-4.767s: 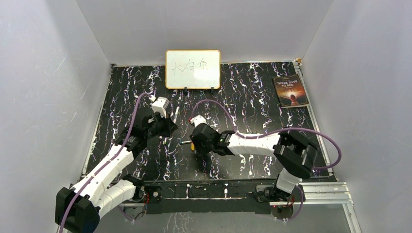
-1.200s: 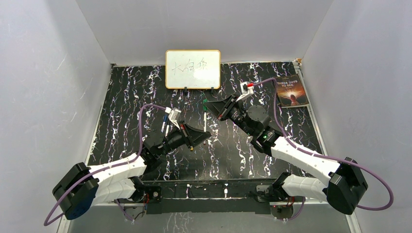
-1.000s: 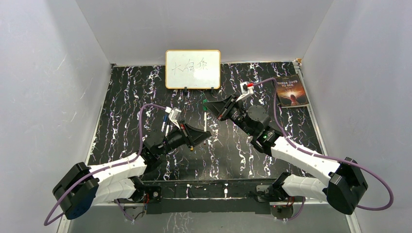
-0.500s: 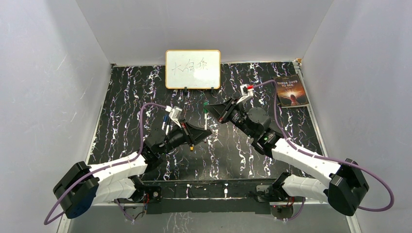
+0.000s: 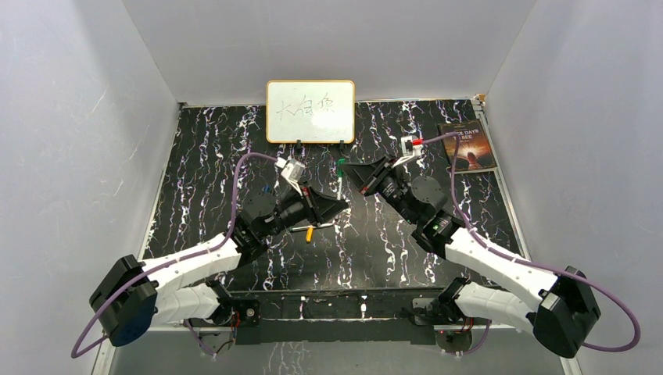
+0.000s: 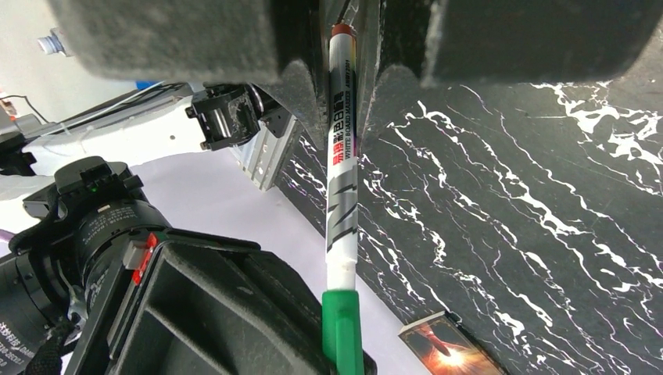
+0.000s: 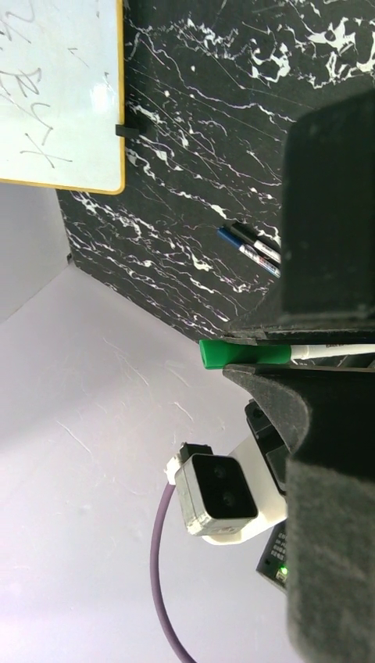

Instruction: Insert the pens into the pen caps

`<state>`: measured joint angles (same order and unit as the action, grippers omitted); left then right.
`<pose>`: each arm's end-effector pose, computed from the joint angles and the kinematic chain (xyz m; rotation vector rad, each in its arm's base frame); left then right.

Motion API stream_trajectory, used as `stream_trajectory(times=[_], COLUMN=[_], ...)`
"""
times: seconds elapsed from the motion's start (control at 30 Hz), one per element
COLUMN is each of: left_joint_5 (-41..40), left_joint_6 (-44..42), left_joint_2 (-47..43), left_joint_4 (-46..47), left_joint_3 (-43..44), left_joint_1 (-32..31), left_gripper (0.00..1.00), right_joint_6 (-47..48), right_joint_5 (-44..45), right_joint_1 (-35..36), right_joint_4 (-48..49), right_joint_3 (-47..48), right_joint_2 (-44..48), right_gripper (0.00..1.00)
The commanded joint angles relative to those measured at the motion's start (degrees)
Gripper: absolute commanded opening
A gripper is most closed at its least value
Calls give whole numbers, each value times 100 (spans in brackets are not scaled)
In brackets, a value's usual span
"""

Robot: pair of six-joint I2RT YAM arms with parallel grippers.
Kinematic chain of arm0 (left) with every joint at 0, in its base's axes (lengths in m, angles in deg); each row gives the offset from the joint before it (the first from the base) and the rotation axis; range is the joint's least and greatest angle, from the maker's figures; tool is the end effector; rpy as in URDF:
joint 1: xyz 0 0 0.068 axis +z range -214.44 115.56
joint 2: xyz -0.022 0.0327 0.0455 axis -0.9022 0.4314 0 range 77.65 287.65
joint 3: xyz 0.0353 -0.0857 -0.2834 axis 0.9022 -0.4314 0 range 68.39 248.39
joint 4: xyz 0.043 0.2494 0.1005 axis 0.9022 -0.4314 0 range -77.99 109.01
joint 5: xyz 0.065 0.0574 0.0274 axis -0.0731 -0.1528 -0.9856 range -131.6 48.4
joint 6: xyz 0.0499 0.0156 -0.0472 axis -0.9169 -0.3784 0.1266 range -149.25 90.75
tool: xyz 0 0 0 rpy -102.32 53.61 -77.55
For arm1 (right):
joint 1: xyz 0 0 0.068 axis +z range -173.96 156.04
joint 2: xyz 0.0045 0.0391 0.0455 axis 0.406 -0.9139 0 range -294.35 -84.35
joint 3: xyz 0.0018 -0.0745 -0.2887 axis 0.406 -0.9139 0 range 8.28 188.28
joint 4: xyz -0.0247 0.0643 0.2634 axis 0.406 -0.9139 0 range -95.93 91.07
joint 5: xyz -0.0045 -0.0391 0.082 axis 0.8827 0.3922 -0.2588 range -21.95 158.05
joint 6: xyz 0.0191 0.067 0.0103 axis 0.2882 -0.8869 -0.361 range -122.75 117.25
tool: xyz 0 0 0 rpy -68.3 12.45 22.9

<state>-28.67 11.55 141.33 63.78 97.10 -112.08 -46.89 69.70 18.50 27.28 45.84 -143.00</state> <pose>0.1686 -0.2040 0.2979 0.3012 1.5365 -1.4112 0.1938 0.1750 0.3367 0.0488 1.6010 1.1843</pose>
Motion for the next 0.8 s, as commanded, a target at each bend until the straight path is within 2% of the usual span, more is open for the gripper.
stream_trajectory(times=[0.0, 0.5, 0.77], left_joint_5=[-389, 95, 383], left_joint_6=[-403, -1264, -1709], left_joint_2=[-62, 96, 175], left_joint_4=[128, -834, -1113], left_joint_3=[700, 1686, 2102], left_joint_1=[113, 463, 619], left_gripper=[0, 0, 0], right_joint_6=[182, 533, 267], right_joint_5=[-383, -1205, -1694], right_joint_1=[59, 58, 69], right_joint_4=[-218, -773, -493], right_joint_3=[-309, -620, -1177], right_joint_2=[111, 182, 171], right_gripper=[0, 0, 0])
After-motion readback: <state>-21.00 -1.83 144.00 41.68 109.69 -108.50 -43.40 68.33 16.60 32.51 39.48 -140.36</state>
